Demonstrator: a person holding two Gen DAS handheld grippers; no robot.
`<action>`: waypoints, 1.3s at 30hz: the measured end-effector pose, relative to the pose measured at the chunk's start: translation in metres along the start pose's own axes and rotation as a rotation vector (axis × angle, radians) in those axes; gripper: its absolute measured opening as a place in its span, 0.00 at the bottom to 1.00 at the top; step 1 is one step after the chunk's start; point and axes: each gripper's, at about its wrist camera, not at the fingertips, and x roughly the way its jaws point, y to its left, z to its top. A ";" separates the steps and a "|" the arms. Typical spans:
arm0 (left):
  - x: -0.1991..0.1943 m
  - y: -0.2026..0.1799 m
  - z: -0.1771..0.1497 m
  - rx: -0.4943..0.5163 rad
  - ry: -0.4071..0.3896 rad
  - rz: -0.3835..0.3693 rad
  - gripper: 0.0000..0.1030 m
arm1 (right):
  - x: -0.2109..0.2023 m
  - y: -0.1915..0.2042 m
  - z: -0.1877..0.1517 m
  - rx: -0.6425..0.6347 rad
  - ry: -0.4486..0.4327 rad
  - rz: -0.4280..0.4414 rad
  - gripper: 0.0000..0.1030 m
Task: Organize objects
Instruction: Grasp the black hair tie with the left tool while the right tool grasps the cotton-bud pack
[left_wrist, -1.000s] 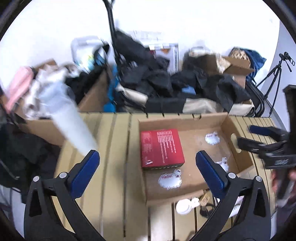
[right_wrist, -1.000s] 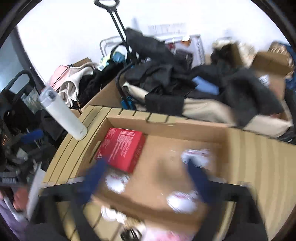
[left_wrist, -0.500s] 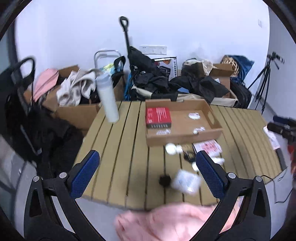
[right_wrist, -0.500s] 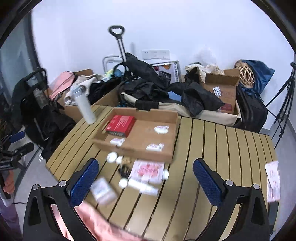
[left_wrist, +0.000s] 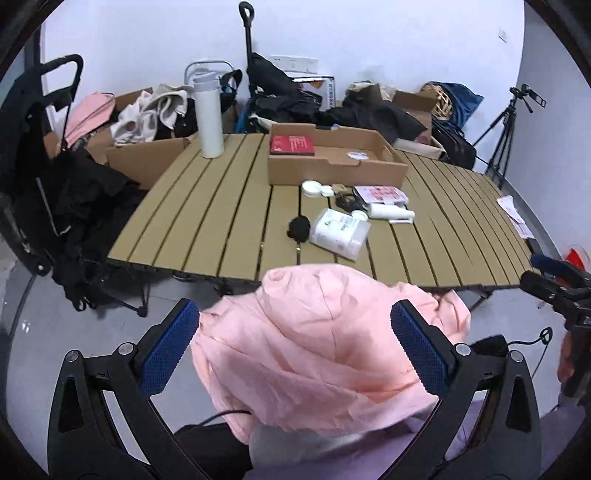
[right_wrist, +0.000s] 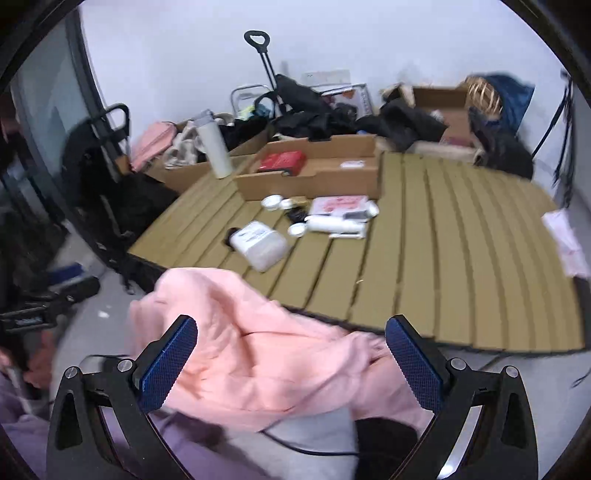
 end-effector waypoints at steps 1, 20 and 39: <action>0.001 0.001 0.001 -0.009 -0.008 -0.015 1.00 | -0.003 0.002 0.003 -0.008 -0.028 0.006 1.00; 0.123 0.045 0.038 -0.024 0.039 0.033 1.00 | 0.166 0.068 0.054 -0.437 -0.027 0.025 1.00; 0.272 -0.001 0.073 0.052 0.247 -0.101 0.28 | 0.218 0.010 0.038 -0.241 0.134 0.001 0.69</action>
